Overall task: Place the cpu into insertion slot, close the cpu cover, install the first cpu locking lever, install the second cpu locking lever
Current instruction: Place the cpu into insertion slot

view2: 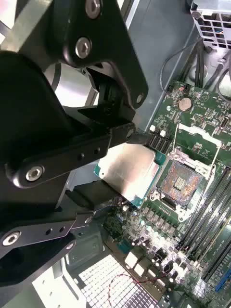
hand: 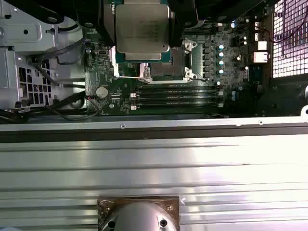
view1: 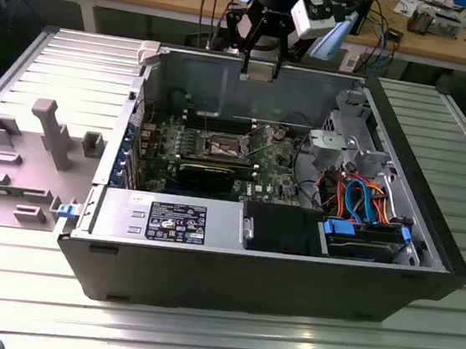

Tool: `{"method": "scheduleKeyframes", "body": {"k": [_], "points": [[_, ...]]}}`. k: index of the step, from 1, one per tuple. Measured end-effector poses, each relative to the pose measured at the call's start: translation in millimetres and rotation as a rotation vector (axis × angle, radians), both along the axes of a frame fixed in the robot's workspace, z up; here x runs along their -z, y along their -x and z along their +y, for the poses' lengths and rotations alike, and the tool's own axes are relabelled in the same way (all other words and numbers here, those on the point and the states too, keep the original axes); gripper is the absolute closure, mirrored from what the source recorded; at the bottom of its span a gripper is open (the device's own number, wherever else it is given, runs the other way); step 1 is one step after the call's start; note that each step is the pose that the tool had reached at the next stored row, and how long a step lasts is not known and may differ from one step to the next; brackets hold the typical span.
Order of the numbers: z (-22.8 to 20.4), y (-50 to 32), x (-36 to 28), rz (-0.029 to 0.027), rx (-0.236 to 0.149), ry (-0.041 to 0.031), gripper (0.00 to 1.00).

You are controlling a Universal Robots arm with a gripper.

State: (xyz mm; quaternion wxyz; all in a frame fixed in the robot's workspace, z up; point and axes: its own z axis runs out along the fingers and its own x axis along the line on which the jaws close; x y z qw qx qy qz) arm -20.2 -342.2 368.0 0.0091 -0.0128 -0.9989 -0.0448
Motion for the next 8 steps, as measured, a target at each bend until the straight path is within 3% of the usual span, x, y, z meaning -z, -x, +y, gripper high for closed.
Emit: {"method": "scheduleKeyframes", "body": {"k": [8], "points": [[0.0,0.0,0.0,0.0000,0.000,0.0000,0.46]]}}
